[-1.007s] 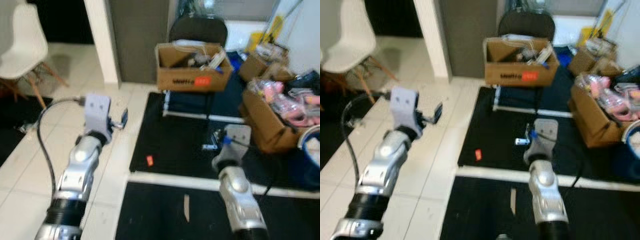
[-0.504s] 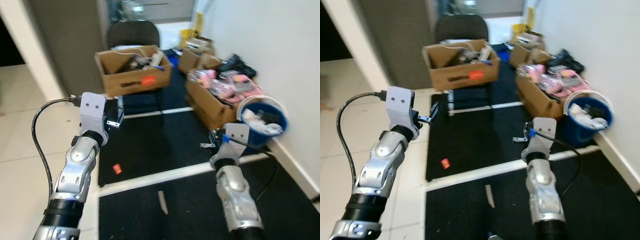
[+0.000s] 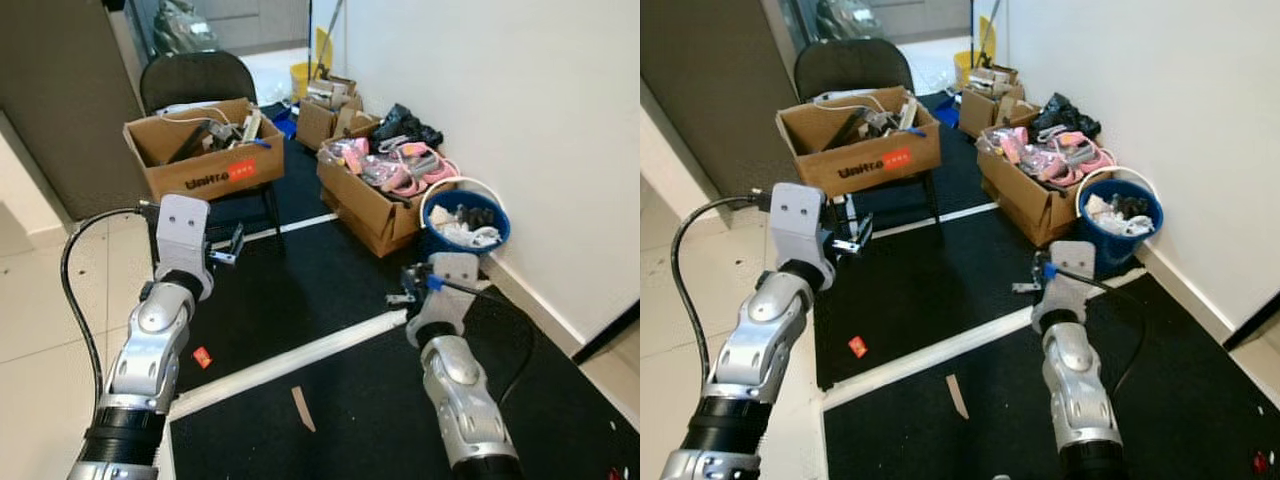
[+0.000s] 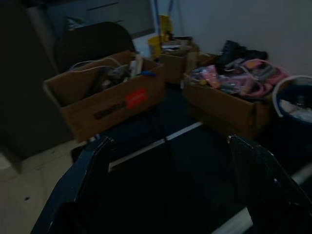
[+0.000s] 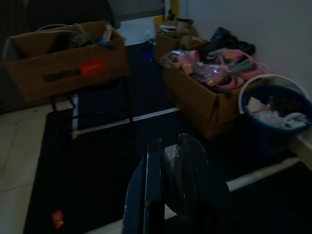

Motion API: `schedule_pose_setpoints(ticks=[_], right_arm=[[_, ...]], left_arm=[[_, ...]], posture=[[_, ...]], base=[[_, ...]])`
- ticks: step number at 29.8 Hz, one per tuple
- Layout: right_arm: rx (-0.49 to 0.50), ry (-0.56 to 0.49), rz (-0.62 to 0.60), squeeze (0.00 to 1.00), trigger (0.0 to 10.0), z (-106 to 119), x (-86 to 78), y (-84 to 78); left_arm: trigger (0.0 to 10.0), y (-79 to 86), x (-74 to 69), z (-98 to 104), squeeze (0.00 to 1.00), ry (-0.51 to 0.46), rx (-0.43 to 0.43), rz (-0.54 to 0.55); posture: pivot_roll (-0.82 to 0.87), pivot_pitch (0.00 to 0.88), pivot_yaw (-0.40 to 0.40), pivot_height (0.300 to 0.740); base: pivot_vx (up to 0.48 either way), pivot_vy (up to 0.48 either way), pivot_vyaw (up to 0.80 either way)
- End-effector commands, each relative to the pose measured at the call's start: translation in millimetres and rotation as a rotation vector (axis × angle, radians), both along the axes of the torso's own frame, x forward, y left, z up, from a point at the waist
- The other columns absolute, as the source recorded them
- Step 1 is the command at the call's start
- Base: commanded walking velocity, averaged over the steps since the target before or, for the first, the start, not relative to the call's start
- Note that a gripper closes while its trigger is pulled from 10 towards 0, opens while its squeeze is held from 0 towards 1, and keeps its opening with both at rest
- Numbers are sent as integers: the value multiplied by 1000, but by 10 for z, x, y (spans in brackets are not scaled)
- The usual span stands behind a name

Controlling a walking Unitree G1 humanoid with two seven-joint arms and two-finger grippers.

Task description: Picking trash to rubbish bin

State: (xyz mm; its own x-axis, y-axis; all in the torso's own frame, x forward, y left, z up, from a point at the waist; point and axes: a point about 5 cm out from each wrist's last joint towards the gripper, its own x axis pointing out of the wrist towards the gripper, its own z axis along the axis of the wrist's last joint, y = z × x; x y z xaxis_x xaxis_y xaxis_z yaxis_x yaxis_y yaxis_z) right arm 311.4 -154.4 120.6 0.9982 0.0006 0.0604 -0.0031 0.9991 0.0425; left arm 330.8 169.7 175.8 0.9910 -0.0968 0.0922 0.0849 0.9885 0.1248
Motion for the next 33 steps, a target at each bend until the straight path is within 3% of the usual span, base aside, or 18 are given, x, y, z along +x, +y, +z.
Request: schedule_pose_setpoints(ticks=[1,16,33], right_arm=[[8,27,8,0,10000,-58,-15,16],[9,84,57,0,10000,-153,-20,55],[25,94,54,0,10000,-189,-36,77]], left_arm=[[10000,53,-18,-6,0,-1,10,28],[10000,52,-92,-233,0,82,-38,24],[10000,54,-97,-235,0,89,-34,4]], posture=[[7,117,54,740],[-2,144,50,740],[-2,160,57,740]], base=[[0,0,0],[0,0,0],[329,0,0]])
